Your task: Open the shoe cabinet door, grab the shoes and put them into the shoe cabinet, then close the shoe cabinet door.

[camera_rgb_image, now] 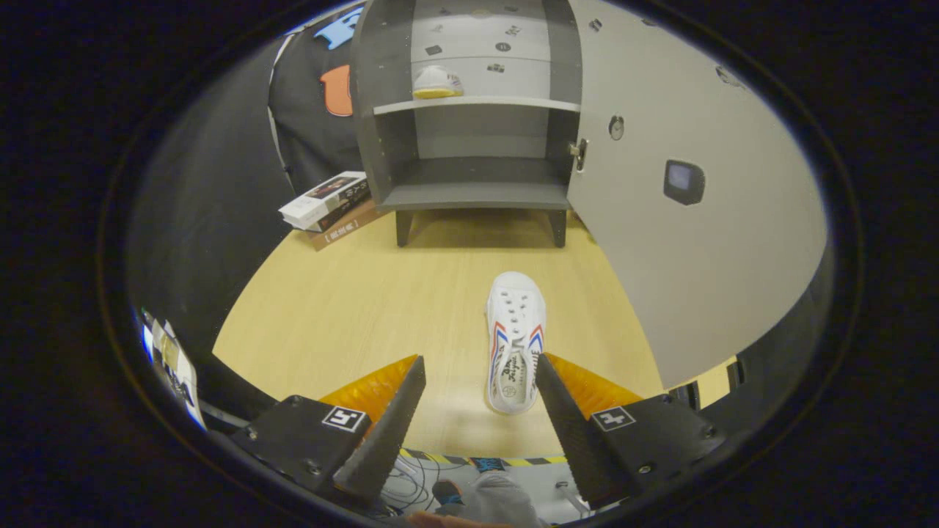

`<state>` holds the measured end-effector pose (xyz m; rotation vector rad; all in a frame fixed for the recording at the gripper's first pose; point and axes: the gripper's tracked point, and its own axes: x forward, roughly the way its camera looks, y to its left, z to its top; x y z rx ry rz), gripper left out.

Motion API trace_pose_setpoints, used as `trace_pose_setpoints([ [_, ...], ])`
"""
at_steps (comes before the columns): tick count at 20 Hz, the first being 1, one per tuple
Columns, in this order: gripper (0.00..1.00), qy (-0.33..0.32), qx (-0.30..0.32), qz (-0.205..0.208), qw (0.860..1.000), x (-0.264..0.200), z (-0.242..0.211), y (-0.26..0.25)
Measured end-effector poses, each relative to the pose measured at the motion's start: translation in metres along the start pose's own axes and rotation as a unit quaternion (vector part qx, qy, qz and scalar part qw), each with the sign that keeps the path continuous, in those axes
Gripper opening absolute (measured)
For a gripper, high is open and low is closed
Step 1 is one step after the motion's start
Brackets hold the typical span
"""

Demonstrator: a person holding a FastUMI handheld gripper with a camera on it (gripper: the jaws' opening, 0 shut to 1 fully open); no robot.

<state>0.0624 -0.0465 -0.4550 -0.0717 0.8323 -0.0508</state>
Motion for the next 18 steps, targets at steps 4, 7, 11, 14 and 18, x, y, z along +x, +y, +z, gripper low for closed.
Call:
trace_pose_setpoints([
  [4,0.97,0.024,-0.002,-0.003,1.000,0.028,-0.006,-0.009],
  [7,0.92,0.048,0.001,0.002,0.999,0.052,-0.016,-0.010],
  [11,0.82,0.078,0.040,-0.001,0.996,0.089,-0.024,-0.010],
  [14,0.47,0.100,0.059,-0.031,0.993,0.117,-0.029,-0.020],
  [18,0.28,0.103,0.084,-0.017,0.991,0.140,-0.029,-0.020],
])
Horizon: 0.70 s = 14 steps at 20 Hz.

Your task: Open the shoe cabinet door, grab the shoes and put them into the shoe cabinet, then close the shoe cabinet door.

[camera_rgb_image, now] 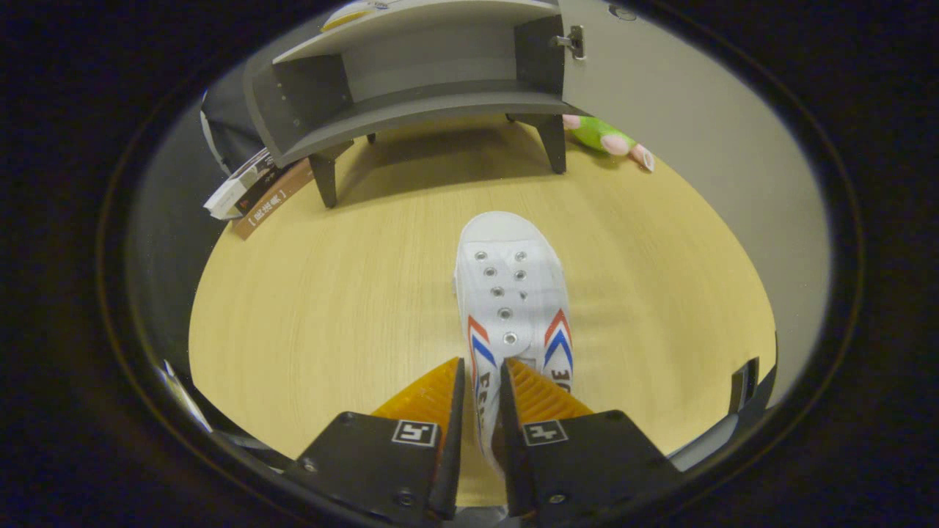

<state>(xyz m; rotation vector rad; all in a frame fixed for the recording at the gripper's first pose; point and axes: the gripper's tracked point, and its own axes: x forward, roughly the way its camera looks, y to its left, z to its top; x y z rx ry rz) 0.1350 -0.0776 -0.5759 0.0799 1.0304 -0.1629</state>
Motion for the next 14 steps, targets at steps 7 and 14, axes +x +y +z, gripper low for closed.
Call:
trace_pose_setpoints([
  [7,0.04,-0.041,-0.060,0.028,0.997,-0.001,0.007,0.005],
  [14,0.03,-0.096,-0.074,0.054,0.991,-0.041,0.035,0.006],
])
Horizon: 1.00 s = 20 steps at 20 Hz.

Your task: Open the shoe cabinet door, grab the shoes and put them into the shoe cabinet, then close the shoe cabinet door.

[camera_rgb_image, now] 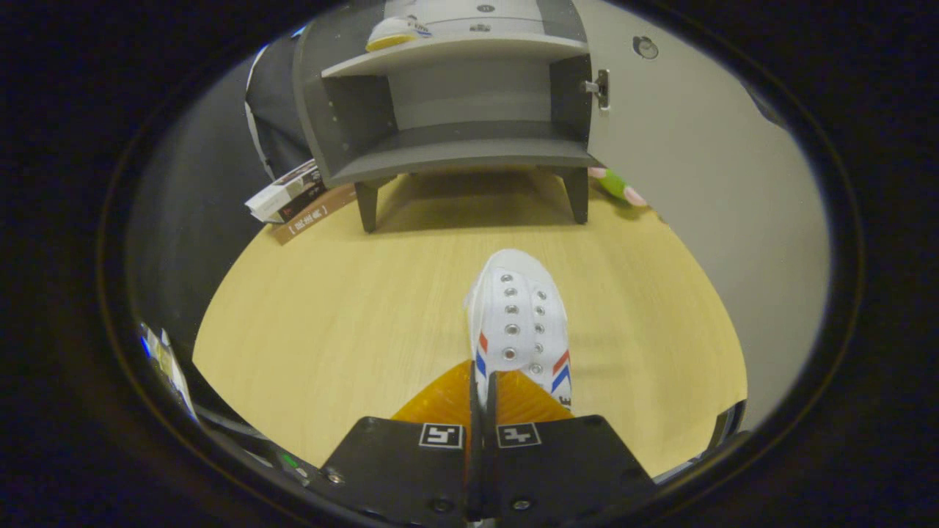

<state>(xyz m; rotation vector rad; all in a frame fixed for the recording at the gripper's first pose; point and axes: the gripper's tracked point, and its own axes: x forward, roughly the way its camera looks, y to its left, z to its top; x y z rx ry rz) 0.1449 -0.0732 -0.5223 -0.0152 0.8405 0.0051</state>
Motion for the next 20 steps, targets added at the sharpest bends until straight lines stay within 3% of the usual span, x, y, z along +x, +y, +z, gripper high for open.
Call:
trace_pose_setpoints([
  [9,0.04,-0.071,-0.035,0.017,0.997,-0.097,0.081,0.003],
  [20,0.04,-0.195,-0.064,0.020,0.979,-0.206,0.258,0.032],
])
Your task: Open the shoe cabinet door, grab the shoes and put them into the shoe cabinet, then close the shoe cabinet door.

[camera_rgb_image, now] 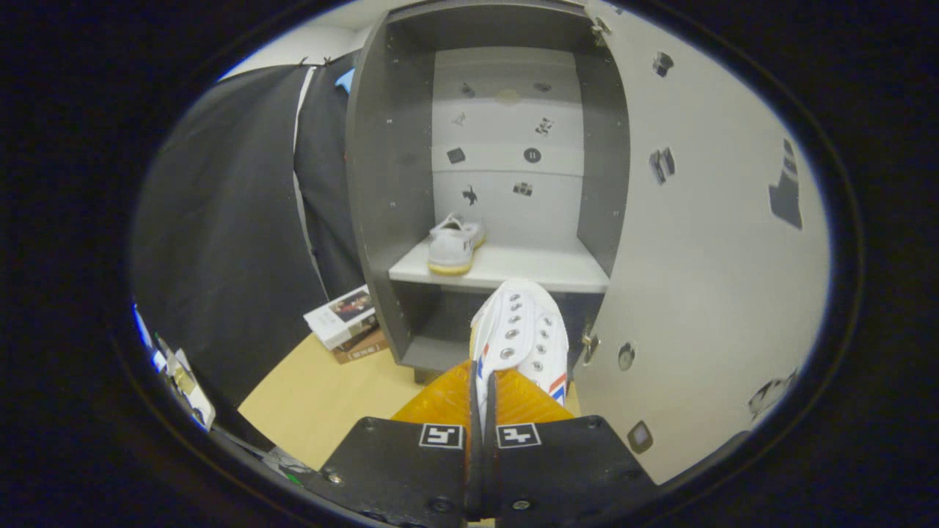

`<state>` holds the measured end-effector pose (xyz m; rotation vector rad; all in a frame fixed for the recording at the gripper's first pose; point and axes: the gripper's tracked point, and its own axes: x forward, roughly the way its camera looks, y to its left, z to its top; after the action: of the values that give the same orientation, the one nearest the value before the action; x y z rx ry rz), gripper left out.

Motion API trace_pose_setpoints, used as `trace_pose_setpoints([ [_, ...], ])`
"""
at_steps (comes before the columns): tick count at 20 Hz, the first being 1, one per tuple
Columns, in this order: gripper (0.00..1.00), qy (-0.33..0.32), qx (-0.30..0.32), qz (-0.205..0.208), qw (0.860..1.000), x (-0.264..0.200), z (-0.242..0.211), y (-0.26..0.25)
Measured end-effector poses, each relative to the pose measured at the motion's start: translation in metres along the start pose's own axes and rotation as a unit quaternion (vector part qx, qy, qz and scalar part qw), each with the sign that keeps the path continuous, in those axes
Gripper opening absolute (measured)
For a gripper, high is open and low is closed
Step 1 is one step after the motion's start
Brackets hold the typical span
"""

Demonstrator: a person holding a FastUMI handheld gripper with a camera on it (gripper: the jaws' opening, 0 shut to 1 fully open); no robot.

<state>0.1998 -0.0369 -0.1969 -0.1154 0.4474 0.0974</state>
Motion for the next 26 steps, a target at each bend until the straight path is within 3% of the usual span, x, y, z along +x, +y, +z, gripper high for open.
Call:
trace_pose_setpoints([
  [6,0.04,-0.058,-0.010,-0.022,0.998,0.045,0.094,-0.013],
  [11,0.04,-0.072,-0.031,-0.054,0.995,0.110,0.140,-0.038],
  [21,0.04,-0.061,-0.064,-0.083,0.993,0.243,0.148,-0.067],
  [26,0.04,-0.045,-0.057,-0.078,0.994,0.265,0.137,-0.070],
])
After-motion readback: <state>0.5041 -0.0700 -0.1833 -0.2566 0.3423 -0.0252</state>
